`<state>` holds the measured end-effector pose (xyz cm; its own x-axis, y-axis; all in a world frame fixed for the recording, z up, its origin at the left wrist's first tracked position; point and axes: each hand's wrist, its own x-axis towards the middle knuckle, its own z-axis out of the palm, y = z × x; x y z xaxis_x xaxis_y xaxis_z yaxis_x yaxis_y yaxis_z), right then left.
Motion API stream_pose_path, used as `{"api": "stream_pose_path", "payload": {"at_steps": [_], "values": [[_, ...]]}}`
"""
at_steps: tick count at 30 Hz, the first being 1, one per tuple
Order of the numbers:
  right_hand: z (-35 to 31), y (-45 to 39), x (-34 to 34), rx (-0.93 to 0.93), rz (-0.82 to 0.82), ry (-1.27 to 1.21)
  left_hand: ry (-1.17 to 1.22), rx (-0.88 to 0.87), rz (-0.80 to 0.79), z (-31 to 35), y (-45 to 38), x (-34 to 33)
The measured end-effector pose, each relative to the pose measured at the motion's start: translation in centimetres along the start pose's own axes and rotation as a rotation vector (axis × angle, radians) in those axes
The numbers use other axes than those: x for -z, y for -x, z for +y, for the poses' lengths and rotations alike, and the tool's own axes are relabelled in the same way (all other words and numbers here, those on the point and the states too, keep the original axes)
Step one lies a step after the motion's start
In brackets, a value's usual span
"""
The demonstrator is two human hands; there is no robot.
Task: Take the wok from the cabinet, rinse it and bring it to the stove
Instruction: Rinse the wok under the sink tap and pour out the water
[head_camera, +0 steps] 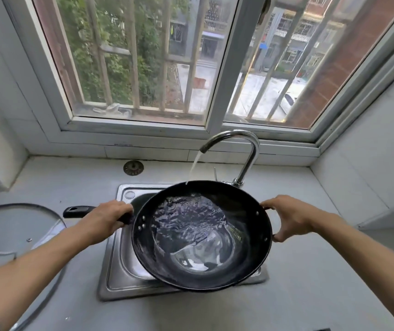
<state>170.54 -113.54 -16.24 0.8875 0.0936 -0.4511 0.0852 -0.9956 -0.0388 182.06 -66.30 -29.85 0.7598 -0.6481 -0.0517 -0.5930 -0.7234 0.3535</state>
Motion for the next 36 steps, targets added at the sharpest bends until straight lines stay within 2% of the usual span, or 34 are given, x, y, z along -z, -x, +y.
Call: {"api": "stream_pose_path", "payload": {"at_steps": [11, 22, 25, 29, 36], "values": [[0.5, 0.7, 0.9, -0.007, -0.086, -0.085, 0.068, -0.036, -0.027, 0.4, 0.6, 1.3], [-0.1, -1.2, -2.0, 0.009, -0.3, -0.232, 0.02, -0.037, -0.25, -0.8, 1.9, 4.1], [-0.1, -1.5, -2.0, 0.028, -0.341, -0.271, 0.072, -0.013, -0.322, -1.0, 1.7, 4.6], [-0.3, -1.7, -1.8, 0.055, -0.355, -0.32, 0.095, -0.001, -0.358, -1.0, 1.7, 4.7], [-0.2, -2.2, -2.6, 0.04, -0.323, -0.279, 0.037, 0.009, -0.325, -0.9, 1.7, 4.2]]}}
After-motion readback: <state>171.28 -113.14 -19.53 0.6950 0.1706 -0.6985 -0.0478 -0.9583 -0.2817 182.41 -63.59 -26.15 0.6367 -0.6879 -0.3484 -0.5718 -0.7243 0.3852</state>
